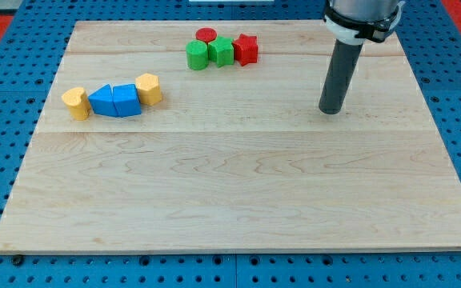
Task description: Move green blocks from red blocks
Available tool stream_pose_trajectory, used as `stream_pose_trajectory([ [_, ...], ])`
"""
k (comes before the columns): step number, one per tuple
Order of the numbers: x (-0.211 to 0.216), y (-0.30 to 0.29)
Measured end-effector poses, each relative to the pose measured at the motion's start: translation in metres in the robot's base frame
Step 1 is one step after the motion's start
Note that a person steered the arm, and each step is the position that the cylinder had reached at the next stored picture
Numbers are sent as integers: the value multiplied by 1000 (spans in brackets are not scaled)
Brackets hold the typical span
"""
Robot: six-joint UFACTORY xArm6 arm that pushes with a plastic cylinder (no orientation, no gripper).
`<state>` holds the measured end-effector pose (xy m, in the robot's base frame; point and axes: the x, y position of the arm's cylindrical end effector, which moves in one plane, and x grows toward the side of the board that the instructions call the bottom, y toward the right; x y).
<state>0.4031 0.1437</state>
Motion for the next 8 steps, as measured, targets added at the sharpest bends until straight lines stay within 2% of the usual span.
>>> stream_pose_trajectory([
  [1,0,-18],
  [3,-5,-111],
  [4,-7,-123],
  [6,-30,-123],
  [7,-64,-117],
  [8,-86,-59],
])
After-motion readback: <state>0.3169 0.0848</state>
